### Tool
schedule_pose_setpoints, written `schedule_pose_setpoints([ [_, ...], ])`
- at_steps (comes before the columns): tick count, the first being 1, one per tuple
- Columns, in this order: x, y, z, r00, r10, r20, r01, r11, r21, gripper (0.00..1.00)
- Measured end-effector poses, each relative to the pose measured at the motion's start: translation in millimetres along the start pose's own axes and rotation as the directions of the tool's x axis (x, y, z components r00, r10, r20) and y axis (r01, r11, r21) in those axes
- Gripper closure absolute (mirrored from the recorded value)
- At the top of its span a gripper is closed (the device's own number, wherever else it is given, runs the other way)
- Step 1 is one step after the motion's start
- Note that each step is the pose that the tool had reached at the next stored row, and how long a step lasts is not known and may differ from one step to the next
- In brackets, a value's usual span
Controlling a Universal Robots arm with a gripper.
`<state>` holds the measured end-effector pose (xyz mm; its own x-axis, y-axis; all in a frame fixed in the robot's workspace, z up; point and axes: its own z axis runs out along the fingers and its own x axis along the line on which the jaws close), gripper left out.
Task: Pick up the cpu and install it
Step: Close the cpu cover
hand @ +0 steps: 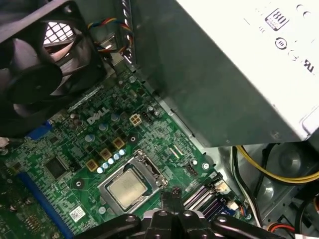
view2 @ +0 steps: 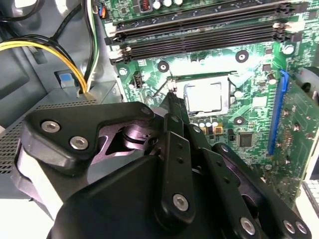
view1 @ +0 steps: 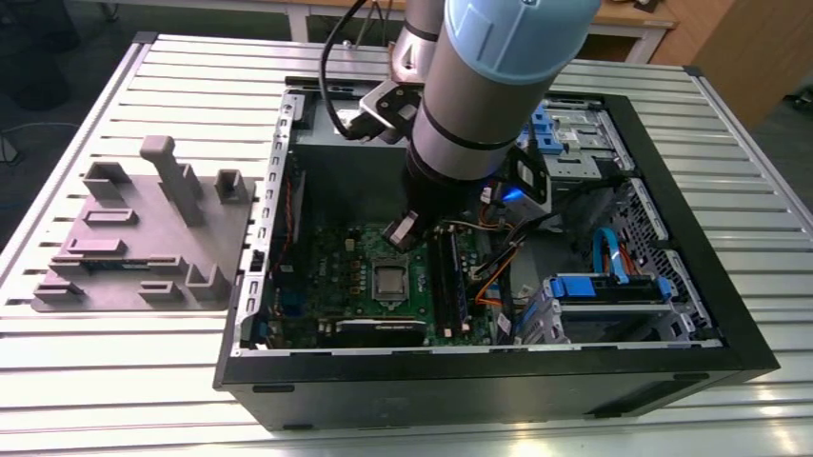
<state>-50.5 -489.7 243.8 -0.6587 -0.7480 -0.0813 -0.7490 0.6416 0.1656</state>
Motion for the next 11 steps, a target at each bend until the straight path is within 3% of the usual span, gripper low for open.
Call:
schedule_pose_setpoints([
  [5,6.0,-0.1,-0.3,1.0000,-0.008,-0.0016,0.008,1.0000,-0.0003,0.90],
  [11,13.9,5.8,0.1,0.9999,-0.017,-0.0032,0.017,0.9999,-0.0009,0.90],
])
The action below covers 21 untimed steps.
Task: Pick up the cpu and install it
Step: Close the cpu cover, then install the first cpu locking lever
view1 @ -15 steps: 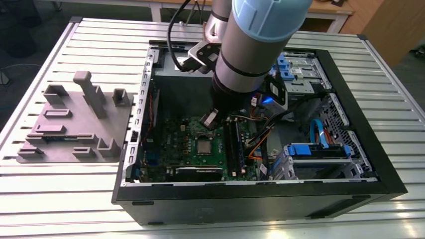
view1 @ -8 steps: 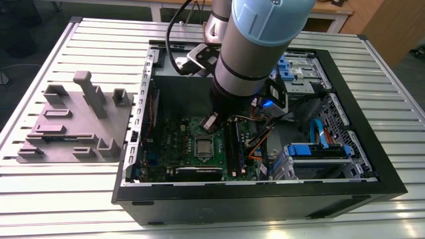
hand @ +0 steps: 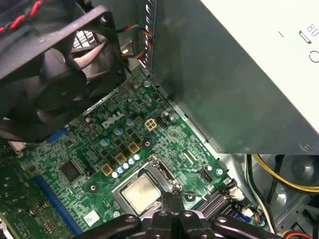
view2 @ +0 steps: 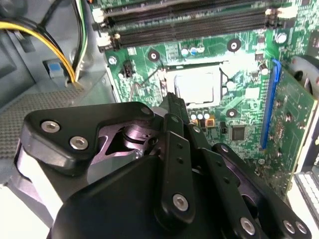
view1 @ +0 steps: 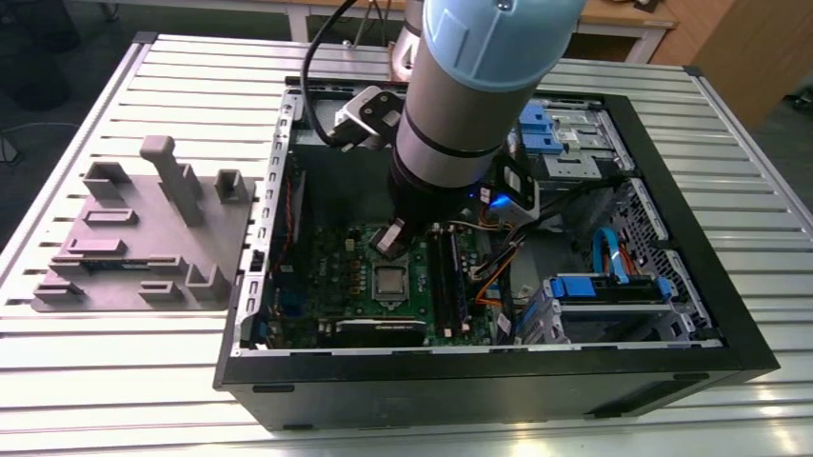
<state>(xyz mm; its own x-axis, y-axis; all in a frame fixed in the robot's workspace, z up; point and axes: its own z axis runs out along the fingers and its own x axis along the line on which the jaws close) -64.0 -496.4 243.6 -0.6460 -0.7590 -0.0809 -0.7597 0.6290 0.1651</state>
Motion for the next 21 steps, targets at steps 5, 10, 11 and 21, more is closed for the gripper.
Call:
schedule_pose_setpoints([
  [5,0.1,0.0,0.0,1.0000,-0.001,-0.0003,0.001,1.0000,-0.0001,0.90],
  [10,0.1,0.0,0.0,1.0000,-0.001,-0.0003,0.001,1.0000,0.0000,0.90],
  [11,0.1,0.0,0.0,1.0000,-0.001,-0.0003,0.001,1.0000,0.0000,0.90],
  [21,-8.9,-10.8,-0.6,1.0000,-0.001,-0.0003,0.001,1.0000,-0.0001,0.90],
])
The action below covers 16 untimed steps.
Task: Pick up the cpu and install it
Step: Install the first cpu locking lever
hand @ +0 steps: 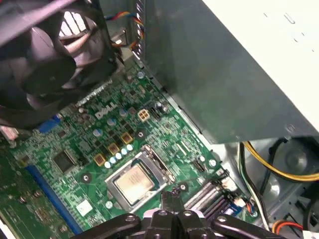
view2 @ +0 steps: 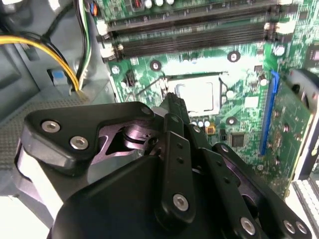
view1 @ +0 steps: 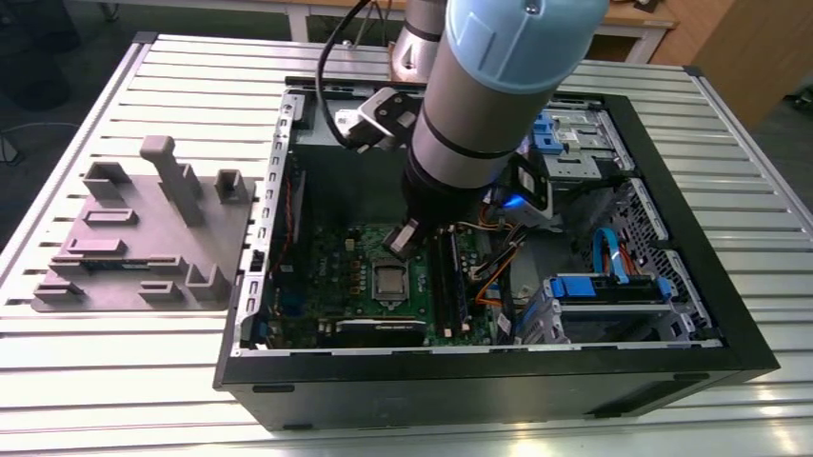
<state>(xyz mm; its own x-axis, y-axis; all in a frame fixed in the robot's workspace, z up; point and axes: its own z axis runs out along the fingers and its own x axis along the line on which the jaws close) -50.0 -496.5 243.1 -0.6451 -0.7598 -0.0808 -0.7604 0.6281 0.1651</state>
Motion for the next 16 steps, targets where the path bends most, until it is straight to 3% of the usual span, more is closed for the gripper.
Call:
schedule_pose_setpoints([
  [3,-1.2,-1.3,-0.4,1.0000,0.000,0.0000,0.000,1.0000,0.0001,0.90],
  [7,-2.1,0.4,-10.1,1.0000,0.000,0.0002,0.000,1.0000,0.0003,0.90],
  [9,-3.1,-0.2,-10.8,1.0000,0.000,0.0005,0.000,1.0000,0.0003,0.90],
  [16,-25.1,-12.6,-9.7,1.0000,0.000,0.0003,0.000,1.0000,0.0004,0.90],
])
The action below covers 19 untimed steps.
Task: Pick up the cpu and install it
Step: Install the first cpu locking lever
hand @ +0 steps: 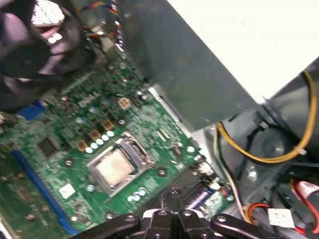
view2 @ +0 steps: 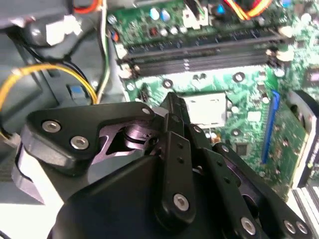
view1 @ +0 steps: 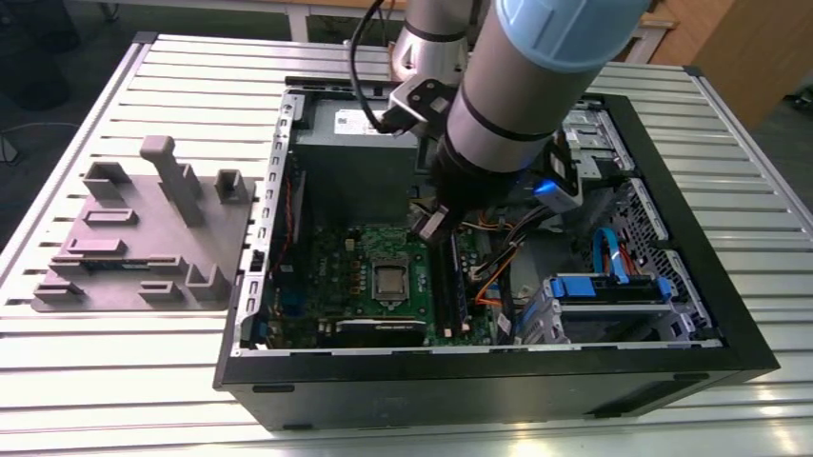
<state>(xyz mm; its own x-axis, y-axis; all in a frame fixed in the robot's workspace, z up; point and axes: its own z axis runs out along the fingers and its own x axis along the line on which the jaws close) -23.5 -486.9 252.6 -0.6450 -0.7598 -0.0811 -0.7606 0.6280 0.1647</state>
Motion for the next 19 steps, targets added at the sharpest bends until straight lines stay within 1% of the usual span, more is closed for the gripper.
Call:
schedule_pose_setpoints([
  [2,-4.6,1.3,1.8,1.0000,0.000,0.0001,0.000,1.0000,0.0000,0.90],
  [6,-8.9,4.4,6.1,1.0000,0.000,0.0000,0.000,1.0000,0.0001,0.90],
  [12,-13.1,8.6,14.7,1.0000,-0.003,0.0015,0.003,1.0000,-0.0014,0.90],
  [14,-13.9,11.3,17.3,1.0000,-0.004,0.0021,0.004,1.0000,-0.0016,0.90],
  [17,-17.3,15.4,21.2,1.0000,-0.005,0.0029,0.005,1.0000,-0.0021,0.90],
  [19,-17.7,17.7,23.4,1.0000,-0.006,0.0038,0.006,1.0000,-0.0028,0.90],
])
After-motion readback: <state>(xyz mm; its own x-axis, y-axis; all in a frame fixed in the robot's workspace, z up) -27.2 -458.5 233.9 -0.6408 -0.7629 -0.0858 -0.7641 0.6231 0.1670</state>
